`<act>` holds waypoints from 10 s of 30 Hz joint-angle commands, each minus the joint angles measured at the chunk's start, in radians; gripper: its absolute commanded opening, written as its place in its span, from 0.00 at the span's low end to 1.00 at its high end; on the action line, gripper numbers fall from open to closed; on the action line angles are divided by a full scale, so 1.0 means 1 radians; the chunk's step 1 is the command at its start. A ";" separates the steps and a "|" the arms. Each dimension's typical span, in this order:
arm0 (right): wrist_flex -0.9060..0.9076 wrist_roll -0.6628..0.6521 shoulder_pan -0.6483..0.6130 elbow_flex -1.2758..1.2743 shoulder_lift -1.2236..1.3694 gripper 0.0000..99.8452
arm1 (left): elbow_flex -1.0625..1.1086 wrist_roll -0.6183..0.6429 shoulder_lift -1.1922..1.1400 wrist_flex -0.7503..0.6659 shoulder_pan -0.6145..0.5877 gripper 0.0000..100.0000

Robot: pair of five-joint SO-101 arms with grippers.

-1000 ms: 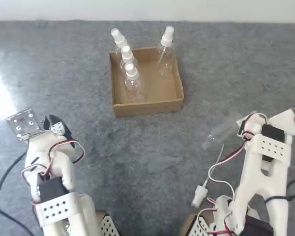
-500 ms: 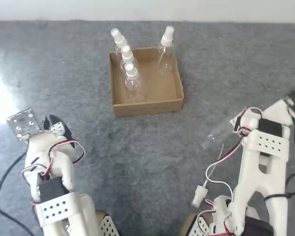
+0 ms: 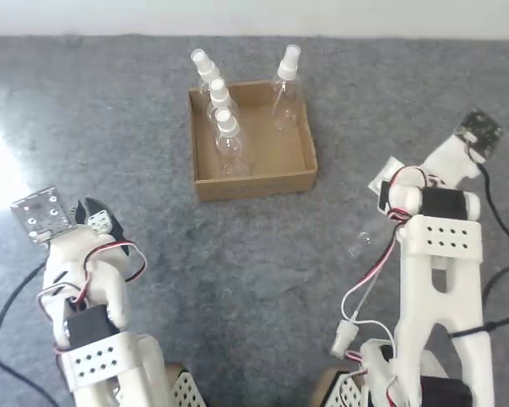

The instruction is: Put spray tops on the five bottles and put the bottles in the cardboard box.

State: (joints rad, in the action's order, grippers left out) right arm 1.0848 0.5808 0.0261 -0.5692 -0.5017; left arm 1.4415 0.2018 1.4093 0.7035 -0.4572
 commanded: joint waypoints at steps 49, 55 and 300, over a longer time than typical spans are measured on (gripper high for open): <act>0.008 -0.017 0.136 0.522 0.792 0.01 | -0.012 -0.009 0.012 -0.028 -0.002 0.04; 0.012 -0.017 0.189 0.517 0.809 0.01 | -0.012 -0.009 0.012 -0.028 -0.002 0.04; 0.320 -1.013 -0.450 0.445 0.171 0.11 | -0.004 -0.048 0.012 -0.029 0.005 0.04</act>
State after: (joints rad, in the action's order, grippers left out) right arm 1.3947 -0.4488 -0.3897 -0.1749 -0.2470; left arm 1.4415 0.1619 1.4093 0.7035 -0.4572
